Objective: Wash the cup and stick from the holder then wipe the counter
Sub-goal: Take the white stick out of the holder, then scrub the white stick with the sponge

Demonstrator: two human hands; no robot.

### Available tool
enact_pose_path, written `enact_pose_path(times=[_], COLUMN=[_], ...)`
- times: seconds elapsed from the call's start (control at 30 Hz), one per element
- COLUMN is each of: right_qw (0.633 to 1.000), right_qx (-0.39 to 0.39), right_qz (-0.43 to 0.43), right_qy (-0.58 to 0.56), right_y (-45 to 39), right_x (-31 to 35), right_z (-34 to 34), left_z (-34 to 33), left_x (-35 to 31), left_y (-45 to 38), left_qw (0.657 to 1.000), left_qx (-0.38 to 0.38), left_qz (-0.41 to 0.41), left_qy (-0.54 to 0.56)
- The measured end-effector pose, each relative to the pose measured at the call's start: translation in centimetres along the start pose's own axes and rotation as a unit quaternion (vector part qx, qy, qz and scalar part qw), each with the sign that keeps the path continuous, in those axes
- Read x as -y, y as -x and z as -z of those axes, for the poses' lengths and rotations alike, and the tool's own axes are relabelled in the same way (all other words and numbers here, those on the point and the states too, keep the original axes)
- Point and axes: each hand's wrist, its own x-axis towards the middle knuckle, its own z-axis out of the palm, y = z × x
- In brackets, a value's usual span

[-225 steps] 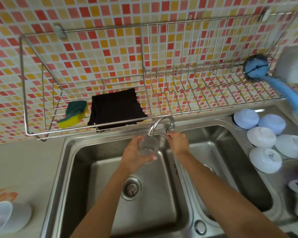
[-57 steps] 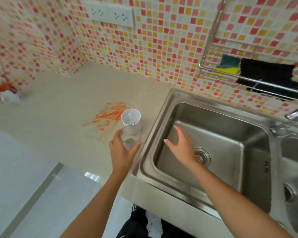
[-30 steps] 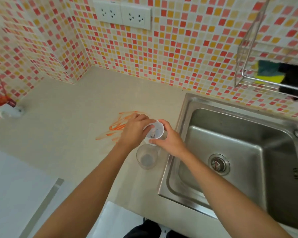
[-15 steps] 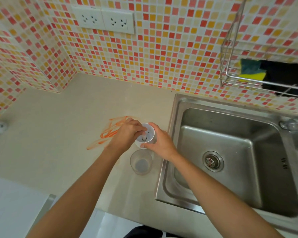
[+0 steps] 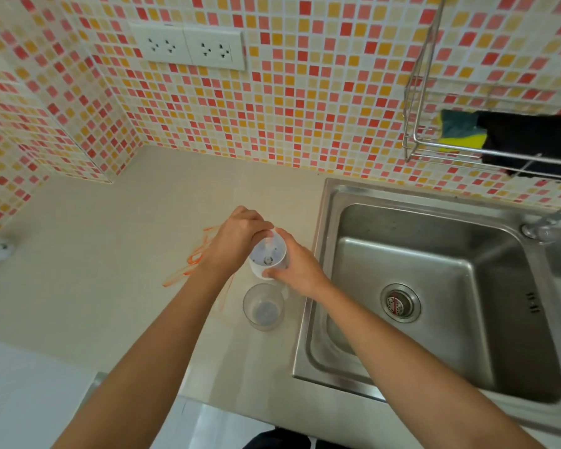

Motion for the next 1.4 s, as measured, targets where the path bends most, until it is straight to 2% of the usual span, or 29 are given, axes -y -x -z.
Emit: enact_pose_path(times=[0.1, 0.2, 0.3, 0.4, 0.57, 0.7, 0.83, 0.97, 1.07, 1.13, 1.23, 1.4], right_qw=[1.000, 1.000, 0.994, 0.976, 0.905, 0.862, 0.884, 0.923, 0.937, 0.945, 0.947, 0.917], right_qx=[0.026, -0.010, -0.103, -0.210, -0.399, -0.490, -0.456, -0.345, -0.278, -0.276, -0.304, -0.388], right_qz=[0.003, -0.005, 0.013, 0.063, 0.143, 0.126, 0.035, -0.076, -0.150, -0.143, -0.088, 0.063], right_qy=[0.005, 0.025, 0.025, -0.010, -0.001, 0.042, 0.099, 0.151, 0.148, 0.101, 0.049, -0.074], right_y=[0.4, 1.2, 2.6, 4.6, 7.6, 7.7, 5.6, 1.9, -0.1, -0.9, -0.9, 2.5], right_x=[-0.6, -1.3, -1.3, 0.2, 3.0, 1.9, 0.9, 1.6, 1.8, 1.5, 1.4, 2.5], right_z=[1.5, 4.3, 8.3, 13.2, 22.0, 28.0, 32.0, 33.5, 33.9, 33.9, 33.8, 34.3], left_z=[0.1, 0.0, -0.3, -1.0, -3.8, -5.6, -7.1, -8.4, -9.3, -9.8, -10.3, -10.6], left_x=[0.6, 0.2, -1.8, -4.8, -10.7, -15.2, -17.9, -19.1, -19.1, -19.0, -18.9, -19.5], left_y=[0.0, -0.1, -1.2, -3.1, -6.5, -8.2, -9.5, -10.4, -10.5, -10.4, -10.6, -10.8], left_qw=[0.999, 0.996, 0.989, 0.980, 0.945, 0.933, 0.929, 0.920, 0.923, 0.920, 0.913, 0.906], left_qx=[-0.024, -0.060, -0.099, -0.092, -0.103, -0.070, -0.035, -0.012, -0.003, 0.007, 0.005, -0.007], left_qz=[0.025, 0.062, 0.086, 0.099, 0.141, 0.125, 0.129, 0.142, 0.143, 0.153, 0.177, 0.202], left_qy=[-0.001, 0.021, 0.070, 0.145, 0.278, 0.329, 0.344, 0.365, 0.358, 0.360, 0.366, 0.371])
